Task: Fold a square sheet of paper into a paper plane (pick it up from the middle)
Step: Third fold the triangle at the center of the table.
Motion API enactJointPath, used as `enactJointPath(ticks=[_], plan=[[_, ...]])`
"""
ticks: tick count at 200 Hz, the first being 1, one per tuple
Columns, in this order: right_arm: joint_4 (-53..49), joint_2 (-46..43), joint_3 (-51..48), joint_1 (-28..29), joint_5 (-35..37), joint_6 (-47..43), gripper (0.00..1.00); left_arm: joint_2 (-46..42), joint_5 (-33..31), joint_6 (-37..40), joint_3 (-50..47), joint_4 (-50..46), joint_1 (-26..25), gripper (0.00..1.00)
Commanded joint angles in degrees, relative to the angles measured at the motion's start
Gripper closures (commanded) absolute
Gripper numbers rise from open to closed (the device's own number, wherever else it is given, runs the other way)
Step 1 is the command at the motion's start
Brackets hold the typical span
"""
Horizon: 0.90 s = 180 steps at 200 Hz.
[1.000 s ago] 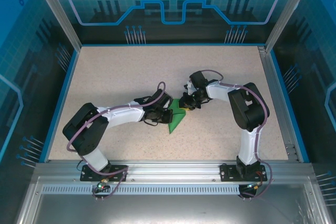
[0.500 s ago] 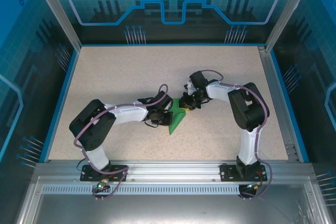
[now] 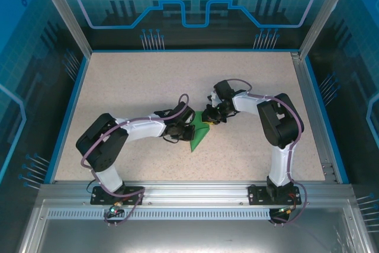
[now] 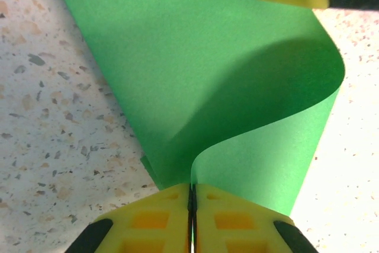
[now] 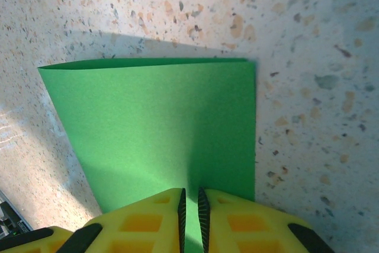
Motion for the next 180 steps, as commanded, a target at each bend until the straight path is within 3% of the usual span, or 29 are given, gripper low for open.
enactJointPath(ticks=[1, 180], plan=[[-3.2, 1.1, -1.7, 0.9, 1.5, 0.6, 0.82, -1.0, -1.1, 1.2, 0.1, -0.1, 0.3, 0.87], [-3.2, 1.1, -1.7, 1.0, 1.3, 0.7, 0.82, 3.1, -1.5, 0.4, 0.6, -1.5, 0.3, 0.88]])
